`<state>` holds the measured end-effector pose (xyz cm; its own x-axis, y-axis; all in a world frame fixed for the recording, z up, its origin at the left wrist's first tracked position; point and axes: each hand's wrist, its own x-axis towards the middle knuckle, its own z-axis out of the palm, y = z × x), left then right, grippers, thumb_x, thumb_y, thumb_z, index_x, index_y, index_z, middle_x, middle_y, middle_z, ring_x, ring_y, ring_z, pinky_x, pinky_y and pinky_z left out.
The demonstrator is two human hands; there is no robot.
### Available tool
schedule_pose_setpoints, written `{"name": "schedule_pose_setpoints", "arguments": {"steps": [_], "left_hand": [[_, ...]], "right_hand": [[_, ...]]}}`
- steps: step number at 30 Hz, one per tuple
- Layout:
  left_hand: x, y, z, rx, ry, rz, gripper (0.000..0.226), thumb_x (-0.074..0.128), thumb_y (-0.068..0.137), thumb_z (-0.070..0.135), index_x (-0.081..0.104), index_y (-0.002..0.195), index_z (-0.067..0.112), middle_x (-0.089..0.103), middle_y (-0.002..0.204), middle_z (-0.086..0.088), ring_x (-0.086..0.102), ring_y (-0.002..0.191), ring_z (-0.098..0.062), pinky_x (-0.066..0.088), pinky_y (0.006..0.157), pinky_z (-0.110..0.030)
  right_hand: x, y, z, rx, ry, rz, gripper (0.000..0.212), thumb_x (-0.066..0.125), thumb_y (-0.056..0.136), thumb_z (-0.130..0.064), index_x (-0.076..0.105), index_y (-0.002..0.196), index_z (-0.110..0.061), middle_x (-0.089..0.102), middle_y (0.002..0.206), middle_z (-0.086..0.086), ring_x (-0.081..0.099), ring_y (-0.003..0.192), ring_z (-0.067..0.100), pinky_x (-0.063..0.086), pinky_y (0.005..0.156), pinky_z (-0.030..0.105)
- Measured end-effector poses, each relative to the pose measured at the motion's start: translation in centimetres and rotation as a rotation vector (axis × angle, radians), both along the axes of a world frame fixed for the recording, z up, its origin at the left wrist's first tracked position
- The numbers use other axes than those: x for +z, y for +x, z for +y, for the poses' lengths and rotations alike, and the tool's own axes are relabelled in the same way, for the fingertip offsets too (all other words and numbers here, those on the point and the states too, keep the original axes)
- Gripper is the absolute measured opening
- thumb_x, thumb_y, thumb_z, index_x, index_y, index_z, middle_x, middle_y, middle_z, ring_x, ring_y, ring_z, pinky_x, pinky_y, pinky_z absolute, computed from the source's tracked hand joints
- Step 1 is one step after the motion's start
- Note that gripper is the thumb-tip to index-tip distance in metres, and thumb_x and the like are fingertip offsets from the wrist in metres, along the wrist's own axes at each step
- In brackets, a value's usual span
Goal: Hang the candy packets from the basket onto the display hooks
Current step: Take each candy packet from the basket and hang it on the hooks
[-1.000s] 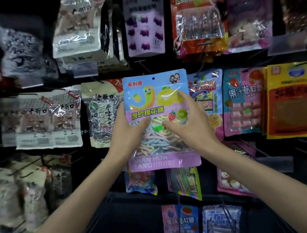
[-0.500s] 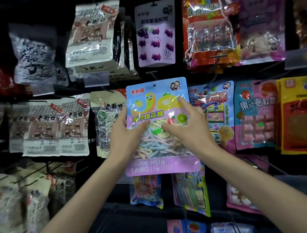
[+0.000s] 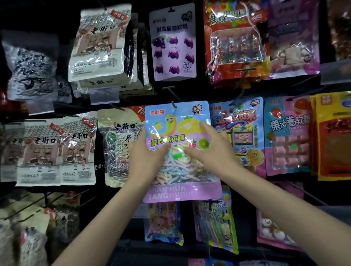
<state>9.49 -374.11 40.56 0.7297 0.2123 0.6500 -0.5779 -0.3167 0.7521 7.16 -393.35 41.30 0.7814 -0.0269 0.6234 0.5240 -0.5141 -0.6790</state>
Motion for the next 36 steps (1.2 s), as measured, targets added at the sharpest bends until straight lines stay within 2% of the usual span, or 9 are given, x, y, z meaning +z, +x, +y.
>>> {"name": "schedule_pose_setpoints", "arguments": {"steps": [3,6,10,14,19,24,28,31,36], "left_hand": [[0.1,2.6,-0.2,0.059,0.074,0.021,0.067,0.075,0.071,0.064,0.049,0.132,0.053,0.059,0.133,-0.001,0.074,0.096,-0.023,0.063,0.083,-0.045],[0.5,4.2,-0.8,0.123,0.150,0.077,0.065,0.077,0.085,0.050,0.045,0.141,0.044,0.050,0.132,-0.003,0.071,0.081,-0.020,0.063,0.083,-0.044],[0.8,6.4,-2.2,0.233,0.225,0.145,0.060,0.075,0.090,0.045,0.048,0.141,0.031,0.049,0.129,-0.012,0.055,0.091,-0.023,0.057,0.092,-0.045],[1.1,8.9,-2.9,0.259,0.249,0.184,0.064,0.074,0.091,0.045,0.044,0.146,0.030,0.053,0.132,-0.016,0.056,0.104,-0.026,0.050,0.077,-0.039],[1.4,11.1,-3.7,0.337,0.282,0.243,0.087,0.073,0.093,0.047,0.024,0.163,0.027,0.042,0.142,-0.019,0.065,0.107,-0.040,0.057,0.087,-0.045],[0.6,11.7,-4.0,0.352,0.301,0.142,0.081,0.067,0.099,0.039,0.021,0.164,0.022,0.044,0.139,-0.020,0.063,0.109,-0.042,0.053,0.088,-0.045],[-1.7,10.6,-5.1,0.421,0.548,0.006,0.090,0.072,0.096,0.030,0.014,0.165,0.027,0.026,0.156,-0.022,0.043,0.137,-0.042,0.050,0.104,-0.050],[-3.0,10.0,-5.7,0.535,0.770,-0.050,0.099,0.077,0.091,0.032,0.011,0.164,0.033,0.012,0.166,-0.019,0.023,0.153,-0.040,0.051,0.105,-0.053],[-3.0,10.1,-5.5,0.572,0.857,-0.070,0.099,0.077,0.091,0.031,0.011,0.165,0.029,0.015,0.168,-0.018,0.028,0.153,-0.038,0.049,0.105,-0.050]], "right_hand": [[0.0,1.5,0.2,-0.105,-0.089,0.004,0.091,0.077,0.091,-0.038,0.021,0.163,-0.041,0.032,0.131,0.000,0.056,0.082,0.005,0.051,0.069,0.022],[0.2,3.5,0.2,-0.188,-0.194,0.023,0.100,0.080,0.086,-0.039,0.016,0.163,-0.041,0.032,0.133,0.005,0.066,0.086,0.022,0.060,0.083,0.042],[0.5,5.9,-0.2,-0.296,-0.287,0.009,0.106,0.082,0.083,-0.039,0.011,0.162,-0.042,0.033,0.137,0.009,0.065,0.085,0.023,0.060,0.076,0.040],[0.3,8.1,-0.1,-0.396,-0.397,0.002,0.113,0.085,0.079,-0.041,0.008,0.161,-0.041,0.035,0.138,0.016,0.062,0.092,0.029,0.060,0.073,0.040],[0.2,9.9,0.2,-0.455,-0.461,-0.009,0.115,0.085,0.083,-0.038,0.004,0.164,-0.035,0.034,0.138,0.018,0.061,0.087,0.029,0.054,0.066,0.034],[-0.5,11.3,0.4,-0.476,-0.477,-0.045,0.115,0.083,0.085,-0.042,0.001,0.165,-0.031,0.038,0.136,0.019,0.057,0.091,0.030,0.050,0.068,0.034],[-1.2,11.5,0.0,-0.492,-0.495,-0.083,0.114,0.081,0.085,-0.046,0.002,0.166,-0.029,0.036,0.139,0.021,0.060,0.105,0.037,0.050,0.073,0.037],[-1.4,11.7,-0.2,-0.479,-0.498,-0.106,0.113,0.082,0.085,-0.041,0.003,0.165,-0.029,0.035,0.141,0.020,0.059,0.107,0.037,0.049,0.073,0.036],[-1.7,11.5,-0.2,-0.446,-0.495,-0.086,0.112,0.079,0.089,-0.021,-0.002,0.166,-0.028,0.024,0.151,0.024,0.053,0.123,0.041,0.054,0.086,0.041]]}}
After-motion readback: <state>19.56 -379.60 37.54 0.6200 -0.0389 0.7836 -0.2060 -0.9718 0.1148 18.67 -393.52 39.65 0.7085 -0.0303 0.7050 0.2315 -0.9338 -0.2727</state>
